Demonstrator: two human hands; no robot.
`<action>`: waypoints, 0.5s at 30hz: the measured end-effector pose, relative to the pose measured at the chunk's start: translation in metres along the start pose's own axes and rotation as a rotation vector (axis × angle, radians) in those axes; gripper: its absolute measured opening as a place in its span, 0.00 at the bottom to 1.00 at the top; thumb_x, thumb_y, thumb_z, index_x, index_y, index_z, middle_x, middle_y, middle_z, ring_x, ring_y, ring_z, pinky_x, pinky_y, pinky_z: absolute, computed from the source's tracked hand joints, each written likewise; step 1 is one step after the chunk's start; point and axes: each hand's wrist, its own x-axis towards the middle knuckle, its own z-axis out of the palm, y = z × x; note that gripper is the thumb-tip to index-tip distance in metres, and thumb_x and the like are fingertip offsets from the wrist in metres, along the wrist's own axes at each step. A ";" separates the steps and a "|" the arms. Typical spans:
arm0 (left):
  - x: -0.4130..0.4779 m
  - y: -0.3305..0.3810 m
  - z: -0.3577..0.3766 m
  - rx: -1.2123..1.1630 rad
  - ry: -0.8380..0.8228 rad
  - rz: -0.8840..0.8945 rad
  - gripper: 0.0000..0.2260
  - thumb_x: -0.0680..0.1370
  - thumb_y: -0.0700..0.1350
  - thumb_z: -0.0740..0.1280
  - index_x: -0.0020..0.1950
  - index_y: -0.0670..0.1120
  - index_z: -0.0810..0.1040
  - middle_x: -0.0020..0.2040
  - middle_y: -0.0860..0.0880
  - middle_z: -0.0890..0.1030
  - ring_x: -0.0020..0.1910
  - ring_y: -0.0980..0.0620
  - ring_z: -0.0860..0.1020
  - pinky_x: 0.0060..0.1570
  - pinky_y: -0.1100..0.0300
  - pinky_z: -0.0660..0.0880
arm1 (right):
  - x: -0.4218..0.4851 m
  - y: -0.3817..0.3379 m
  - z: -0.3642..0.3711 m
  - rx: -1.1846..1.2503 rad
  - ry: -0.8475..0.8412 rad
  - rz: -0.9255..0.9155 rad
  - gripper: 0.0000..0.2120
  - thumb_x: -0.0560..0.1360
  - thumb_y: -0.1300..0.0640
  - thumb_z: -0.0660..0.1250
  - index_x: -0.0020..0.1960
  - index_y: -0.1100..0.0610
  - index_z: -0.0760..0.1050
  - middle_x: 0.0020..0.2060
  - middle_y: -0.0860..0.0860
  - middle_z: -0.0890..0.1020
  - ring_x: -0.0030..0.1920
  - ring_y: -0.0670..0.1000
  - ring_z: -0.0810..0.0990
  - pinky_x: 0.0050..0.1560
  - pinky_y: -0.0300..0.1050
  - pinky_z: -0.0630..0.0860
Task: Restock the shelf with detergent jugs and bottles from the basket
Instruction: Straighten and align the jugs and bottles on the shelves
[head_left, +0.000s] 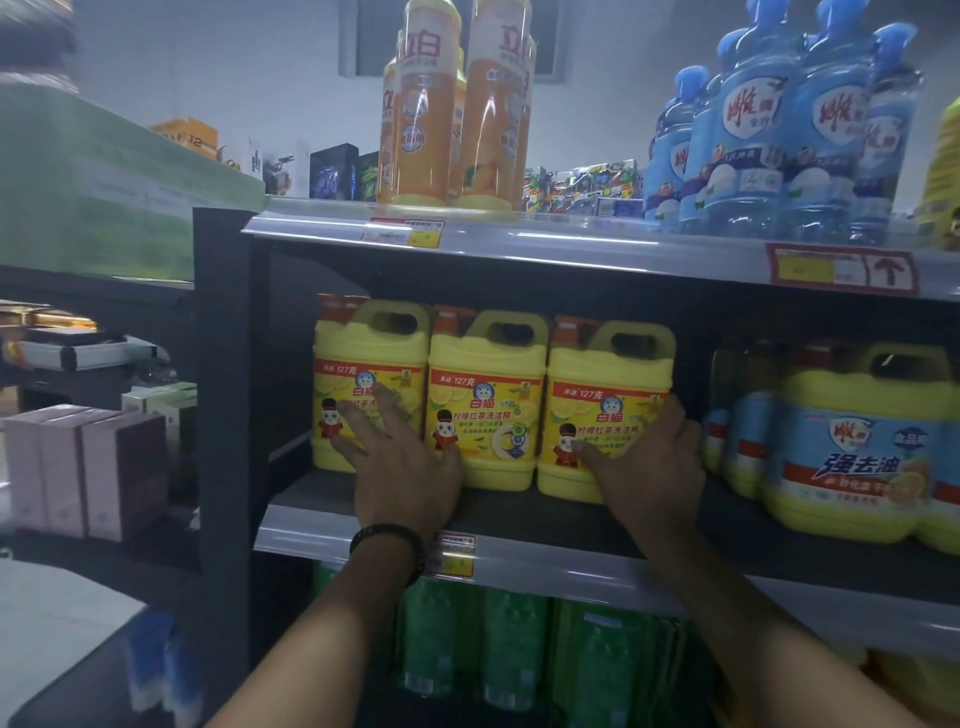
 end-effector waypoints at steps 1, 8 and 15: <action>0.000 0.000 0.000 0.006 -0.002 -0.008 0.50 0.77 0.63 0.66 0.83 0.45 0.35 0.82 0.31 0.42 0.80 0.23 0.46 0.79 0.30 0.53 | 0.000 0.000 -0.001 0.003 -0.008 0.001 0.60 0.64 0.38 0.84 0.82 0.60 0.55 0.70 0.63 0.70 0.68 0.66 0.74 0.63 0.60 0.76; -0.004 0.004 -0.007 0.006 -0.034 -0.057 0.50 0.74 0.58 0.69 0.84 0.47 0.40 0.83 0.32 0.44 0.80 0.23 0.51 0.75 0.29 0.61 | 0.001 0.002 -0.029 0.047 -0.251 0.006 0.57 0.71 0.45 0.81 0.85 0.55 0.47 0.75 0.59 0.68 0.73 0.63 0.72 0.71 0.60 0.74; -0.060 0.022 -0.037 -0.056 0.083 0.251 0.21 0.74 0.49 0.69 0.66 0.47 0.76 0.67 0.41 0.75 0.67 0.35 0.71 0.62 0.39 0.74 | -0.029 0.016 -0.092 0.035 -0.232 -0.192 0.20 0.80 0.48 0.72 0.68 0.52 0.74 0.62 0.52 0.77 0.63 0.53 0.75 0.57 0.45 0.71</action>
